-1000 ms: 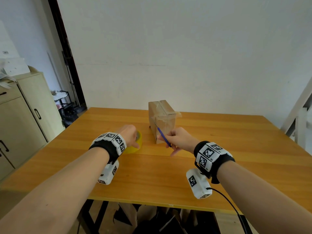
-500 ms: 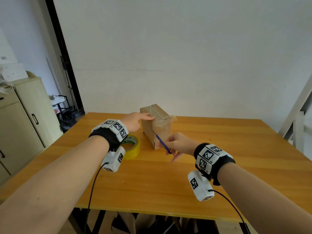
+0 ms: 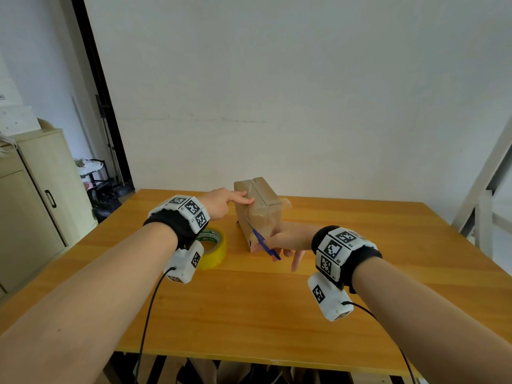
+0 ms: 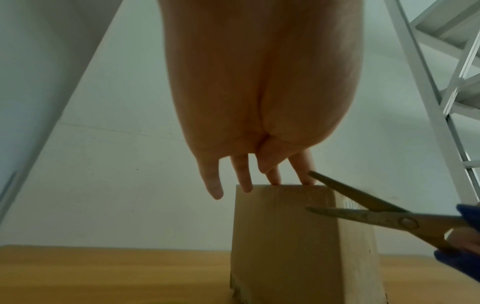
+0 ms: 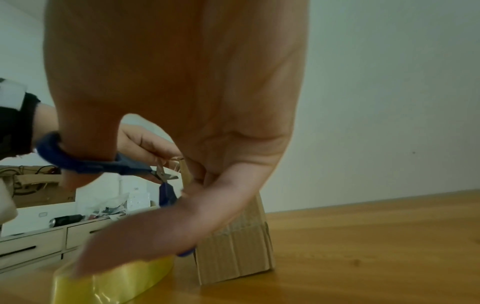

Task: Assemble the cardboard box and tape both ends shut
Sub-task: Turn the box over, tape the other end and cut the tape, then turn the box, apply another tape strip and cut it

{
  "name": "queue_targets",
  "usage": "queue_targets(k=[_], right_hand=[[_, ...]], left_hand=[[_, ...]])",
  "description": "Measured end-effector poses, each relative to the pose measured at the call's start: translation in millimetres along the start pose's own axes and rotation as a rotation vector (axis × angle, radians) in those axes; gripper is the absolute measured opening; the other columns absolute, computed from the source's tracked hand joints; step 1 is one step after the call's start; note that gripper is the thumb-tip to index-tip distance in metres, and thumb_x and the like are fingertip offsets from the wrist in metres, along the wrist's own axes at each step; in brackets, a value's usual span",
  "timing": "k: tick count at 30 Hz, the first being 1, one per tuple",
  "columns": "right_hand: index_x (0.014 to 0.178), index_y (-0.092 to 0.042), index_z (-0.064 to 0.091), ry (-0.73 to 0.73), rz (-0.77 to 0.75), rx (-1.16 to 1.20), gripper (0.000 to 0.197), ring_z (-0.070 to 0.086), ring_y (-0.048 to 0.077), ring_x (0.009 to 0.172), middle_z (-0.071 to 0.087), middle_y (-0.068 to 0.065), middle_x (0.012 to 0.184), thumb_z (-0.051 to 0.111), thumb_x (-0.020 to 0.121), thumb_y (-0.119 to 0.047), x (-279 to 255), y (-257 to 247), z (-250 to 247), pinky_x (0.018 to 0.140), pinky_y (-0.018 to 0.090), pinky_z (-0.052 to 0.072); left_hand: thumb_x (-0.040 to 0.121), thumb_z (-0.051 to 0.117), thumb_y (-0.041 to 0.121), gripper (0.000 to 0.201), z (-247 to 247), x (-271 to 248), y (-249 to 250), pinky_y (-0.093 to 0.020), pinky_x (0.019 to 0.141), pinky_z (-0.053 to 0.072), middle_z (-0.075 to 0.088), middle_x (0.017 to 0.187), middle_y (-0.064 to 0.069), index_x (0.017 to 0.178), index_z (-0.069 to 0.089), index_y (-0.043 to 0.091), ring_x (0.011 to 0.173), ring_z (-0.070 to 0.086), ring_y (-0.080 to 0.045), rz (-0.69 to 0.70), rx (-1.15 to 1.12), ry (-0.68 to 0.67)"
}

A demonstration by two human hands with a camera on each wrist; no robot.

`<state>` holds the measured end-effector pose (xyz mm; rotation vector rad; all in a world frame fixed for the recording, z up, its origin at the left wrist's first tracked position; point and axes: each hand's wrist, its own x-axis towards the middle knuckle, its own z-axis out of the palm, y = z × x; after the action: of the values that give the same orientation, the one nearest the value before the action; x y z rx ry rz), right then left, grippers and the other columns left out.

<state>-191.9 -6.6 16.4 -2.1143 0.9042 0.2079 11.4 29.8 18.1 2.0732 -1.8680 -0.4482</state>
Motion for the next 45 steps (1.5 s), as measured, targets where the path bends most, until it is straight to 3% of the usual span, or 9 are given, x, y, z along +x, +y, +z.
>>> queue_targets(k=[12, 16, 20, 24, 31, 37, 40, 42, 45], right_hand=[[0.074, -0.005, 0.054, -0.207, 0.169, -0.197, 0.048, 0.044, 0.014, 0.057, 0.054, 0.006, 0.071, 0.058, 0.086, -0.052, 10, -10, 24, 0.067, 0.033, 0.055], [0.087, -0.003, 0.061, -0.059, 0.070, -0.351, 0.043, 0.048, 0.018, 0.068, 0.047, 0.001, 0.067, 0.065, 0.083, -0.046, 26, 7, 36, 0.058, 0.025, 0.047], [0.100, 0.003, 0.067, 0.130, -0.020, -0.498, 0.052, 0.051, 0.020, 0.070, 0.061, 0.009, 0.079, 0.077, 0.073, -0.040, 31, 24, 26, 0.062, 0.029, 0.043], [0.093, -0.012, 0.061, 0.243, -0.041, -0.447, 0.037, 0.062, 0.025, 0.091, 0.067, 0.007, 0.104, 0.082, 0.068, -0.029, 34, 38, 22, 0.079, 0.036, 0.053], [0.085, -0.011, 0.074, 0.310, -0.035, -0.457, 0.022, 0.065, 0.021, 0.083, 0.072, 0.005, 0.092, 0.082, 0.069, -0.024, 39, 47, 26, 0.070, 0.031, 0.054], [0.095, -0.011, 0.073, 0.324, -0.119, -0.362, 0.017, 0.065, 0.017, 0.089, 0.072, 0.004, 0.100, 0.071, 0.081, -0.018, 40, 59, 28, 0.074, 0.026, 0.050], [0.096, -0.016, 0.071, 0.464, -0.187, -0.311, 0.014, 0.061, 0.013, 0.082, 0.070, -0.002, 0.097, 0.062, 0.087, -0.023, 33, 61, 25, 0.071, 0.025, 0.050], [0.096, -0.018, 0.068, 0.620, -0.235, -0.261, 0.014, 0.061, 0.013, 0.080, 0.069, -0.003, 0.093, 0.055, 0.089, -0.022, 26, 62, 20, 0.069, 0.028, 0.053], [0.098, -0.016, 0.062, 0.906, -0.287, -0.192, 0.014, 0.059, 0.013, 0.076, 0.064, -0.004, 0.090, 0.052, 0.089, -0.018, 17, 63, 14, 0.063, 0.029, 0.051]], left_hand=[[0.084, 0.024, -0.021, 0.076, 2, 1, 9, -0.028, 0.109, 0.032, 0.022, 0.156, 0.006, 0.137, 0.045, 0.029, 0.143, 0.023, -0.020, -0.013, -0.009, -0.008], [0.085, 0.024, -0.019, 0.072, 0, 0, 10, -0.031, 0.108, 0.034, 0.025, 0.155, 0.003, 0.136, 0.048, 0.026, 0.142, 0.028, -0.020, -0.016, -0.058, -0.014], [0.101, 0.032, 0.021, 0.039, 1, -4, 22, -0.028, 0.113, 0.020, 0.033, 0.152, -0.004, 0.138, 0.045, 0.015, 0.141, 0.028, -0.018, -0.016, -0.125, -0.007], [0.083, 0.053, 0.058, 0.067, 12, -1, 22, -0.029, 0.106, 0.029, 0.038, 0.147, 0.002, 0.138, 0.039, 0.022, 0.134, 0.037, -0.016, 0.008, -0.081, 0.009], [0.088, 0.057, 0.009, 0.049, 22, 4, 14, -0.030, 0.097, 0.042, 0.045, 0.143, 0.002, 0.132, 0.045, 0.028, 0.113, 0.053, -0.017, 0.069, -0.010, 0.136], [0.079, 0.044, -0.014, 0.070, 17, 4, 19, -0.019, 0.043, 0.035, 0.041, 0.145, -0.001, 0.134, 0.043, 0.030, 0.055, 0.050, -0.015, 0.029, 0.034, 0.091], [0.077, 0.041, -0.018, 0.077, 18, -2, 20, -0.019, 0.060, 0.047, 0.036, 0.150, 0.000, 0.137, 0.041, 0.029, 0.092, 0.063, -0.019, 0.031, -0.010, 0.120], [0.076, 0.040, -0.018, 0.076, 18, -9, 19, -0.021, 0.088, 0.043, 0.034, 0.150, 0.000, 0.139, 0.041, 0.025, 0.130, 0.044, -0.020, 0.019, -0.055, 0.188], [0.084, 0.043, -0.008, 0.059, 21, -19, 17, -0.021, 0.101, 0.030, 0.040, 0.146, -0.001, 0.135, 0.046, 0.021, 0.137, 0.036, -0.018, 0.035, -0.093, 0.284]])
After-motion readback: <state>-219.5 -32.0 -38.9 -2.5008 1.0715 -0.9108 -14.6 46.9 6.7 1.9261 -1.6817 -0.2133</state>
